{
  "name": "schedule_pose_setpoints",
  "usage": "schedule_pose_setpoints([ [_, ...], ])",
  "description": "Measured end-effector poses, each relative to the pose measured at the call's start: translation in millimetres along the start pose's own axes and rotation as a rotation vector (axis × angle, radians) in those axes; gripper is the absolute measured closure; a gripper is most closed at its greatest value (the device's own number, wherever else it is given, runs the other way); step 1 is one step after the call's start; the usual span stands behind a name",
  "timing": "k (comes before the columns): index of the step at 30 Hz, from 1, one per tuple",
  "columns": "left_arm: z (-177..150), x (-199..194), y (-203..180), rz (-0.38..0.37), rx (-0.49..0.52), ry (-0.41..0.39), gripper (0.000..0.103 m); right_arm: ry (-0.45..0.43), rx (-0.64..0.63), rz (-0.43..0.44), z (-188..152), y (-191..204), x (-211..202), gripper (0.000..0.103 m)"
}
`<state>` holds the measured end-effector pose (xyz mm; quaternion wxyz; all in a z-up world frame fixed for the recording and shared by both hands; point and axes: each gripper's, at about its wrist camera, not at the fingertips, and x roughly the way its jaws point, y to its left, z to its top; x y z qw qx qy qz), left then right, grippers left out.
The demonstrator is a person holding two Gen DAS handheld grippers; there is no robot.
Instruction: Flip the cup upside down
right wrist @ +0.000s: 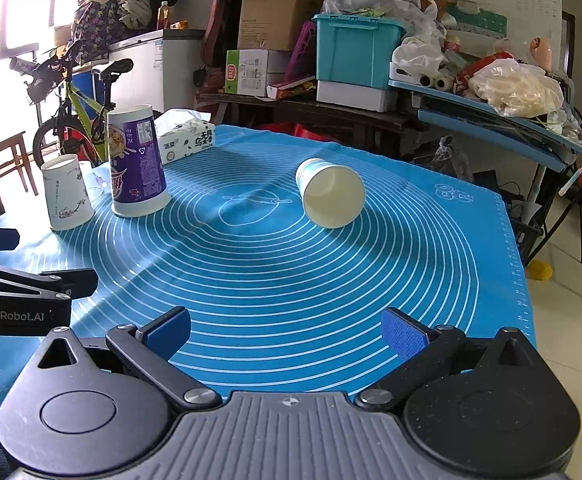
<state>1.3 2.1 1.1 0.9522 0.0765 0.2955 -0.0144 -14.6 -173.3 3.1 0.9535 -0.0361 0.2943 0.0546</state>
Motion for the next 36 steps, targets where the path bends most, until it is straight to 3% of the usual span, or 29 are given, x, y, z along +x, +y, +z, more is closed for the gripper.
schedule_pose_setpoints([
  [19, 17, 8, -4, -0.013, -0.012, 0.016, 0.005, -0.035, 0.021, -0.017, 11, -16, -1, 0.0],
  [27, 66, 39, -28, -0.029, 0.008, 0.014, 0.005, -0.056, 0.024, -0.05, 27, -42, 14, 0.0],
  [36, 129, 102, -91, -0.112, -0.006, 0.043, 0.005, -0.051, 0.068, -0.087, 36, -85, 40, 0.0],
])
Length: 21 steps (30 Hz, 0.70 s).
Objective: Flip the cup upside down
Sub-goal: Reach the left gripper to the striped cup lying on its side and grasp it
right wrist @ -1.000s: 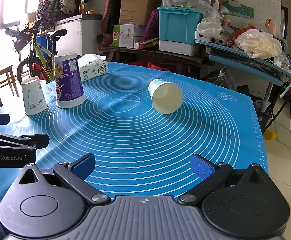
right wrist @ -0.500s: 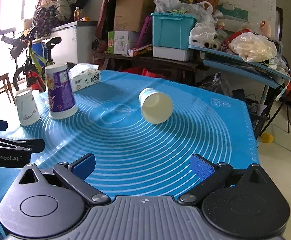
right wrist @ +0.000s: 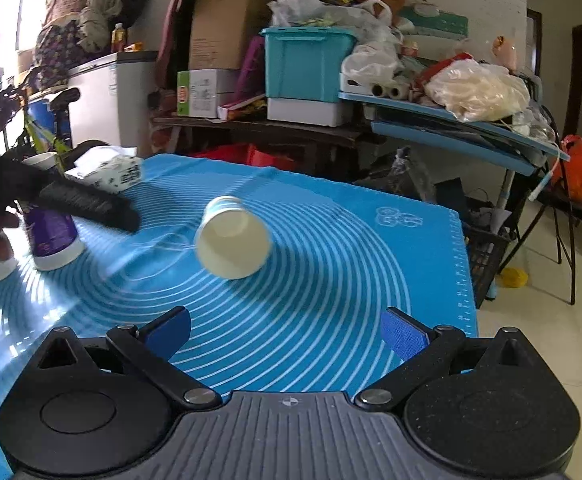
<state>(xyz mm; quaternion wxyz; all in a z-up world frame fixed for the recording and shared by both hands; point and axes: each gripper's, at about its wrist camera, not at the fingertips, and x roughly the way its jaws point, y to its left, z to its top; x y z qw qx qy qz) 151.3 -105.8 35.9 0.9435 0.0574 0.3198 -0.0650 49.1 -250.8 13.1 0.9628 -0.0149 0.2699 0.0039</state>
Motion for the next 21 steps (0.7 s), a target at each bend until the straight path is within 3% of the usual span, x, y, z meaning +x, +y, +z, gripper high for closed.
schedule_pose_setpoints([
  [7, 31, 57, -23, -0.017, -0.067, 0.057, 0.005, 0.015, 0.023, 0.003, -7, -15, 18, 0.0],
  [13, 38, 91, -29, -0.03, -0.098, 0.136, 0.006, 0.027, 0.035, -0.002, -12, -22, 25, 0.0],
  [14, 38, 97, -30, -0.046, -0.104, 0.161, 0.009, 0.029, 0.036, -0.004, -14, -22, 25, 0.0],
  [16, 33, 105, -29, -0.069, -0.116, 0.197, 0.025, 0.031, 0.037, -0.006, -15, -23, 24, 0.0],
  [18, 25, 105, -24, -0.125, -0.149, 0.191, 0.03, 0.025, 0.035, -0.01, -14, -24, 23, 0.0],
  [21, 22, 92, -19, -0.137, -0.162, 0.175, 0.033, 0.023, 0.037, -0.011, -13, -24, 21, 0.0],
])
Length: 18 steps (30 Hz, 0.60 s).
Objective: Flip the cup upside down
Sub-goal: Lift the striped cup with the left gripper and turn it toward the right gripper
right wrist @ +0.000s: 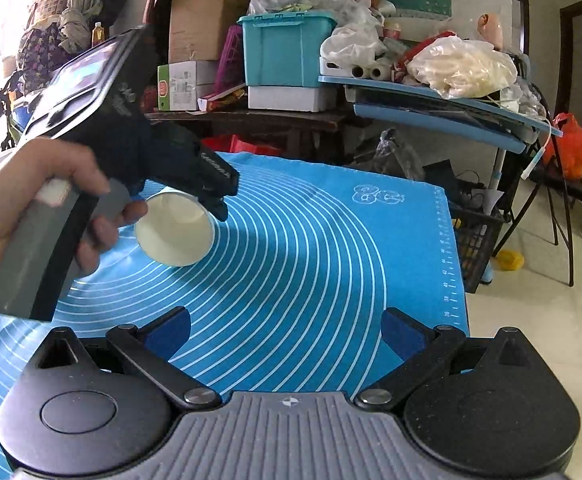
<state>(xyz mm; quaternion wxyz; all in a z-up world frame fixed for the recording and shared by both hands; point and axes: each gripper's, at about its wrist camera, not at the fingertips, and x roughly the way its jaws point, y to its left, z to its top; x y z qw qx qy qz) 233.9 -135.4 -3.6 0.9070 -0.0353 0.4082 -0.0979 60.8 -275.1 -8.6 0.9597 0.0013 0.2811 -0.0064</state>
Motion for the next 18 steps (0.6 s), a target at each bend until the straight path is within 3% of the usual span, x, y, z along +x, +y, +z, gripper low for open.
schedule_pose_setpoints([
  [6, -6, -47, 3, -0.021, 0.084, -0.008, 0.037, -0.005, -0.018, 0.018, 4, 9, -8, 0.0],
  [11, -14, -66, 9, 0.01, 0.116, -0.003, 0.037, -0.002, -0.024, 0.035, 4, 18, -17, 0.0],
  [18, -41, -107, 35, 0.024, 0.184, 0.071, 0.037, -0.003, -0.044, 0.041, 0, 27, -42, 0.0],
])
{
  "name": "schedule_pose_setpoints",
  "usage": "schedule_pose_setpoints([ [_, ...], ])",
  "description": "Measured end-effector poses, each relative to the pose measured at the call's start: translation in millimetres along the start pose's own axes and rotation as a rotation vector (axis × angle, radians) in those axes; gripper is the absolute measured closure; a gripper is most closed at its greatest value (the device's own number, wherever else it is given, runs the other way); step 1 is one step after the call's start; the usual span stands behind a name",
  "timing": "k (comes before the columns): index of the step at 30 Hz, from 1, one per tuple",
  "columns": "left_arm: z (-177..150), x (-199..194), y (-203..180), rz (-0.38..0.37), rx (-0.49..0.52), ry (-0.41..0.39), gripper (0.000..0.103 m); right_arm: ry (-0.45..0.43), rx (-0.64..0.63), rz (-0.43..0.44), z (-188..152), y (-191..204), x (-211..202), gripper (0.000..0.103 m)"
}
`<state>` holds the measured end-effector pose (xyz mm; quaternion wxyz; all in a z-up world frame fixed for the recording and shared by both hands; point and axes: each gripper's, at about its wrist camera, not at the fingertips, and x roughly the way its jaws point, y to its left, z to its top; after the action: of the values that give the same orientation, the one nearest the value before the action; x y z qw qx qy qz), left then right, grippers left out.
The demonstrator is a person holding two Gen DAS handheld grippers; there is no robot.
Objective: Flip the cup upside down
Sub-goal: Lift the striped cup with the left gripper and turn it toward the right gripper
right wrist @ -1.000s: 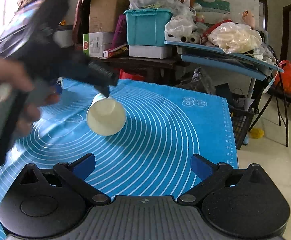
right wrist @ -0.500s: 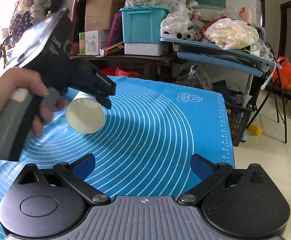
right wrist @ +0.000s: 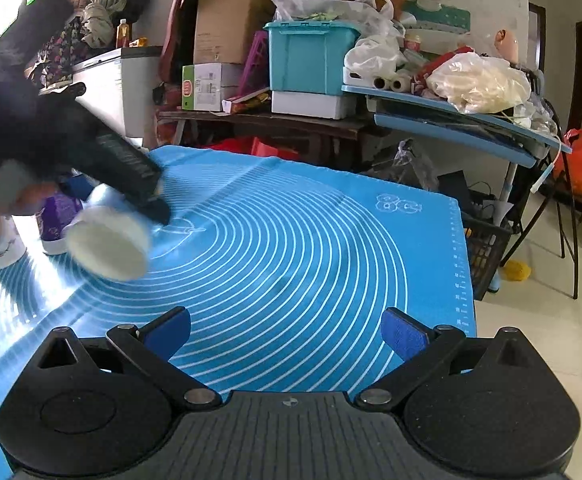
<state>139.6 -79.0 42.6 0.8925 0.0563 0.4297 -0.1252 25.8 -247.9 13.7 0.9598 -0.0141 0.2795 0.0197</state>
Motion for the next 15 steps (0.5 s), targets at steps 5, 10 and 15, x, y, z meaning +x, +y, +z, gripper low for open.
schedule_pose_setpoints([
  [5, -32, -3, 16, -0.017, -0.004, 0.08, 0.037, -0.017, -0.013, 0.016, 2, 12, -13, 0.0],
  [10, -40, 9, 21, -0.007, -0.027, 0.083, 0.036, -0.008, -0.032, 0.03, -1, 27, -17, 0.0],
  [15, -40, 24, 18, -0.02, -0.033, 0.104, 0.036, 0.009, -0.053, 0.027, -3, 32, -13, 0.0],
])
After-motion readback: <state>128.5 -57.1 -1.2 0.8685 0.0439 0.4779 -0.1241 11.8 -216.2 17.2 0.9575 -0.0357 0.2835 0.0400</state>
